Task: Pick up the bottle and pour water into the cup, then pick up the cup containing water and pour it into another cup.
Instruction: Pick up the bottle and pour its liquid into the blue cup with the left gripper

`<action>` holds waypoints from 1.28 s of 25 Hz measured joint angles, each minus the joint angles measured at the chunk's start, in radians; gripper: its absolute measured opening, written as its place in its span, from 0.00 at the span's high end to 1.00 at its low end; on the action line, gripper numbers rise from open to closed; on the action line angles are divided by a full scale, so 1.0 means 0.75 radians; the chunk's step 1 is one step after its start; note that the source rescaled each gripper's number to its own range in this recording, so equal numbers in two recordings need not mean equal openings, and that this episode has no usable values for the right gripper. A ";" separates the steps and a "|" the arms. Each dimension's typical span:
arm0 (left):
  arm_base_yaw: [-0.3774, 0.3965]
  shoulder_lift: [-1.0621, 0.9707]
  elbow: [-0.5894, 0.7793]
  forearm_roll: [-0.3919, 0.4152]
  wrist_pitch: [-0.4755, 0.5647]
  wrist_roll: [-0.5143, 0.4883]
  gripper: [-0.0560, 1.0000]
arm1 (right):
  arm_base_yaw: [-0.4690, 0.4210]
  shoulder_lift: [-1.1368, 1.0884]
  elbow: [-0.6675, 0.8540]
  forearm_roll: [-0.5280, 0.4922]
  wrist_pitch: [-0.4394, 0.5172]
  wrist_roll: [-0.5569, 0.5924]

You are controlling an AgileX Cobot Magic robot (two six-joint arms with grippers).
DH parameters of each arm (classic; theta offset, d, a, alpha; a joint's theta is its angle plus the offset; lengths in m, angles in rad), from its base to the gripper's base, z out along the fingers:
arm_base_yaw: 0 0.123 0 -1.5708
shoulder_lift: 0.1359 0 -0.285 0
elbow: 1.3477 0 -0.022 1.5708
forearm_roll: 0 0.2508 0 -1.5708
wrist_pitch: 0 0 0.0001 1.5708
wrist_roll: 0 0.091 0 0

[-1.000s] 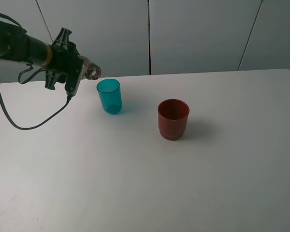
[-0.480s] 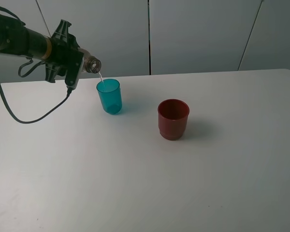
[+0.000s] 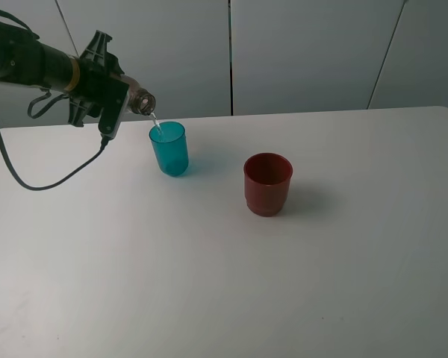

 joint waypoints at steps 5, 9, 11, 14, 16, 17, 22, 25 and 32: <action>0.000 0.000 0.000 0.000 0.000 0.000 0.91 | 0.000 0.000 0.000 0.000 0.000 -0.008; 0.000 0.009 0.000 -0.002 0.003 0.029 0.91 | 0.000 0.000 0.000 0.000 0.000 -0.008; 0.000 0.025 -0.001 -0.002 0.008 0.033 0.91 | 0.000 0.000 0.000 0.000 0.000 -0.008; 0.000 0.055 -0.008 -0.005 0.013 0.035 0.91 | 0.000 0.000 0.000 0.000 0.000 -0.008; 0.000 0.070 -0.021 -0.005 0.015 0.035 0.91 | 0.000 0.000 0.000 0.000 0.000 0.000; 0.000 0.073 -0.030 -0.005 0.015 0.035 0.91 | 0.000 0.000 0.000 0.000 0.000 0.000; 0.000 0.074 -0.042 -0.005 0.015 0.038 0.91 | 0.000 0.000 0.000 0.000 0.000 0.000; -0.002 0.074 -0.042 -0.005 0.015 0.072 0.91 | 0.000 0.000 0.000 0.000 0.000 0.000; -0.024 0.074 -0.073 -0.005 0.016 0.106 0.91 | 0.000 0.000 0.000 0.000 0.000 0.000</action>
